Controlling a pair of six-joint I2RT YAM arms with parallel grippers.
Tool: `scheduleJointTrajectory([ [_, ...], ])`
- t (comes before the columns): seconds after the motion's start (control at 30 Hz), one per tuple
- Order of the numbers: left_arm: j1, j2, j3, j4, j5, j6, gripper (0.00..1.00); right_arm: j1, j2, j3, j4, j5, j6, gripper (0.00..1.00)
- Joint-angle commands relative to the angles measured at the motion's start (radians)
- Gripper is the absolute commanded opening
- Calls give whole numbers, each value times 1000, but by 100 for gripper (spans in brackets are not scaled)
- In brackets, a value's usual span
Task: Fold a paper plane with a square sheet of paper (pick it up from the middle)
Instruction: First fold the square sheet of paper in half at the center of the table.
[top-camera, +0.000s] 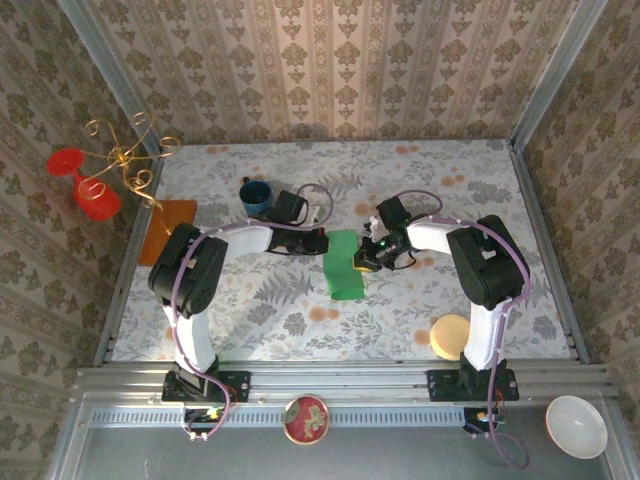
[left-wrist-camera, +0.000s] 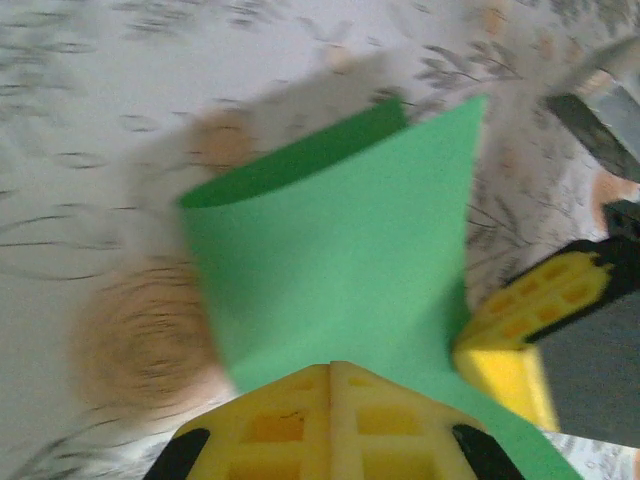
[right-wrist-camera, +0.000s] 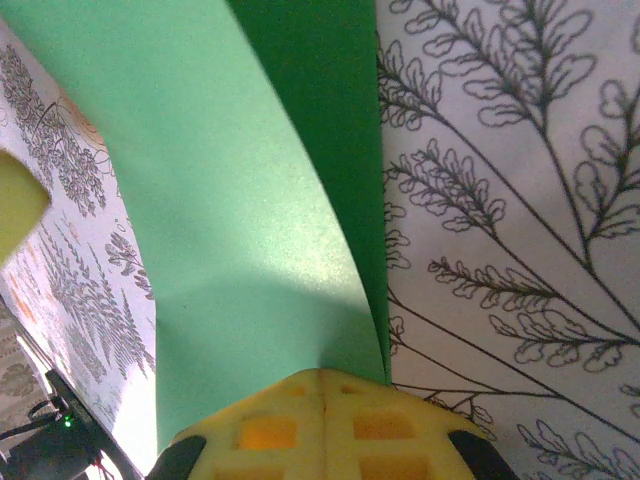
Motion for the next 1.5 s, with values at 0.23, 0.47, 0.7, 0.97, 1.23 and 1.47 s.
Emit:
scheduleJointTrajectory([
  [0.23,50,158,74,61,42,-34,0,-17,106,-127,-244,292,5,5],
  [0.47,154,145,90,-39,-42,53,0,-18,101,-128,-245,300,8,4],
  [0.7,86,30,95,-15,-4,46,0,-20,99,-131,-244,303,11,4],
  [0.97,-4,146,125,104,-4,-87,0,-21,98,-136,-231,295,10,4],
  [1.23,85,197,108,102,-52,-75,0,-24,96,-141,-231,297,14,5],
  [1.47,133,180,174,21,-30,-51,0,-26,82,-145,-231,299,15,5],
])
